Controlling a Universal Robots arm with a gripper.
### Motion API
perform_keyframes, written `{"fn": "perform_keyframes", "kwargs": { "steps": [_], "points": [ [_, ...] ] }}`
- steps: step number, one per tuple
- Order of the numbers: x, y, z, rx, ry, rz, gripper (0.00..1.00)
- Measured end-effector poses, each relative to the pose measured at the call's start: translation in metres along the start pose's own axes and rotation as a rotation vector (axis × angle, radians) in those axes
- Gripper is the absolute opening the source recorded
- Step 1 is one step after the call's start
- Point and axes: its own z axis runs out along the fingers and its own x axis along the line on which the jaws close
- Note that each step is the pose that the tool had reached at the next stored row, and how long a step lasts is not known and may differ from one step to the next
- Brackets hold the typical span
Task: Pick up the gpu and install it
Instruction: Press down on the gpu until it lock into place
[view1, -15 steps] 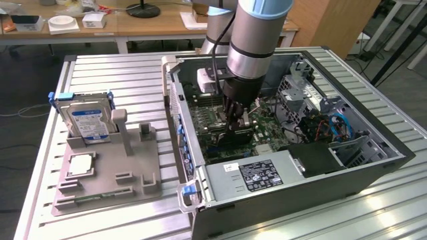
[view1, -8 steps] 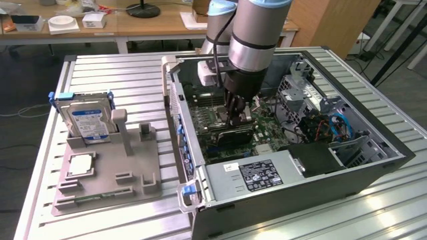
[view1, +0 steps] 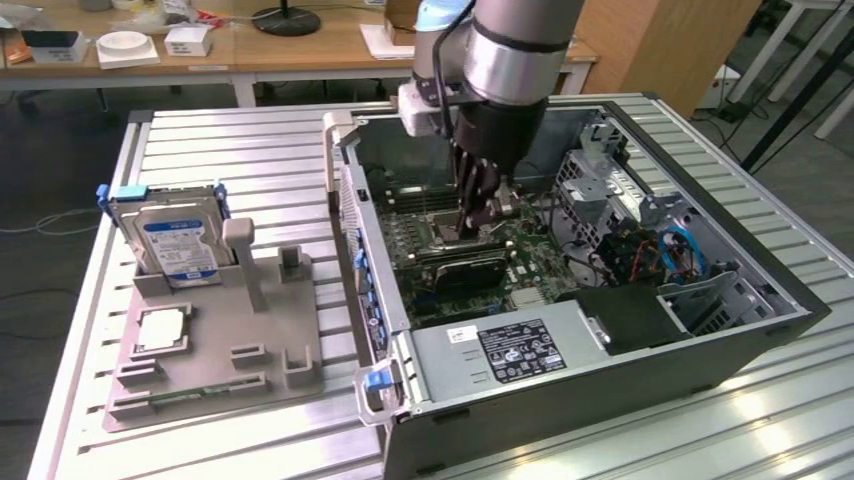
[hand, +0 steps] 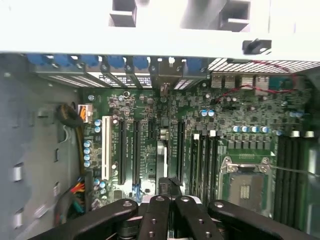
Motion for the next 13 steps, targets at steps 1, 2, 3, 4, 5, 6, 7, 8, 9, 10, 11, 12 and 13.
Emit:
{"fn": "perform_keyframes", "kwargs": {
  "steps": [1,2,3,4,5,6,7,8,9,10,11,12,13],
  "points": [
    [0.0,0.0,-0.0043,-0.0001,0.0,0.0,0.11],
    [0.0,-0.0001,-0.0047,-0.0001,-0.0029,0.0,0.11],
    [0.0,0.0,-0.0047,-0.0001,-0.0028,0.0,0.11],
    [0.0,0.0,-0.0046,0.0,-0.0032,0.0,0.11],
    [0.0,0.0,-0.0047,-0.0001,-0.003,0.0,0.11],
    [0.0,0.0,-0.0047,-0.0001,-0.003,0.0,0.11],
    [0.0,0.0,-0.0047,0.0,-0.0031,0.0,0.11],
    [0.0,0.0,-0.0048,-0.0002,-0.0029,0.0,0.11],
    [0.0,0.0,-0.0048,-0.0002,-0.0029,0.0,0.11],
    [0.0,0.0,-0.0048,-0.0001,-0.003,0.0,0.11],
    [0.0,0.0,-0.0048,-0.0001,-0.0029,0.0,0.11],
    [0.0,0.0,-0.0048,-0.0001,-0.0029,0.0,0.11],
    [0.0,0.0,-0.0048,-0.0001,-0.003,0.0,0.11]
  ]
}}
